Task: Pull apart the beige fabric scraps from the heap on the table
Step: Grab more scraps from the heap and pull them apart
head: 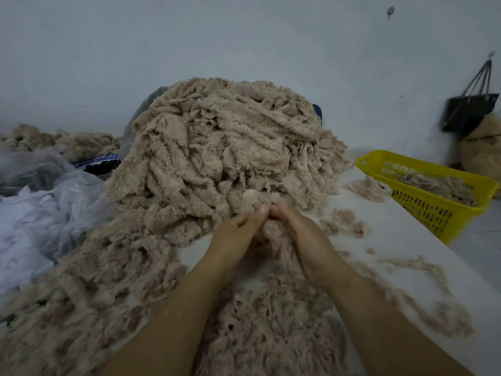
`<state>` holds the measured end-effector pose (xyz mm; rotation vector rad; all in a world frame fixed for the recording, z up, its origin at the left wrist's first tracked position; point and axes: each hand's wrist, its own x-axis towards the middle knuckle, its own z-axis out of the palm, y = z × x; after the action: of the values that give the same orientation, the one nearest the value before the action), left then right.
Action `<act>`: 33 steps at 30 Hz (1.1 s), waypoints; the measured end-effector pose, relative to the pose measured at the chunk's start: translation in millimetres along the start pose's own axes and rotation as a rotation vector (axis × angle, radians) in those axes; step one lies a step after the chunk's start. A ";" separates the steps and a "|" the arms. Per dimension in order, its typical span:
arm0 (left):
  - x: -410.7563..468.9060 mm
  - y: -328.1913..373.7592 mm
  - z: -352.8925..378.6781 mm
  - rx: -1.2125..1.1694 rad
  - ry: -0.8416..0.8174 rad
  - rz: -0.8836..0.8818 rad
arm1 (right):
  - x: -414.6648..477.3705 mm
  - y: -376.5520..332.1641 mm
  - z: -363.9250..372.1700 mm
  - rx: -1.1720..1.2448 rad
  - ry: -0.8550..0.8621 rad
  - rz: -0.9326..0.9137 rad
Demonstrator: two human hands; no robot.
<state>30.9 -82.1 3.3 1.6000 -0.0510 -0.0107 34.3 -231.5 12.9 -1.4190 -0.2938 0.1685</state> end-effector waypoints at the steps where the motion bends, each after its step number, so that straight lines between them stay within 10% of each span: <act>1: 1.2 -0.6 -2.1 -0.088 0.011 -0.021 | -0.2 0.2 1.0 -0.080 -0.003 -0.015; 12: 10.8 11.8 -34.3 -1.074 0.099 -0.032 | 2.6 7.5 -16.4 -0.401 0.139 -0.122; 24: -4.6 11.1 -9.2 -0.064 -0.068 0.073 | -5.1 8.4 3.0 -0.420 -0.115 -0.225; 28: -4.0 11.3 -11.6 -0.171 -0.197 0.061 | -1.9 2.7 -6.4 -0.405 0.115 -0.115; 33: -2.7 13.3 -10.1 -0.269 -0.128 0.064 | -3.4 -0.7 -2.9 0.080 -0.155 -0.023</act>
<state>28.2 -72.3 16.8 1.3267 -0.1925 -0.0674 31.9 -235.4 12.9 -1.3248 -0.4263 0.2697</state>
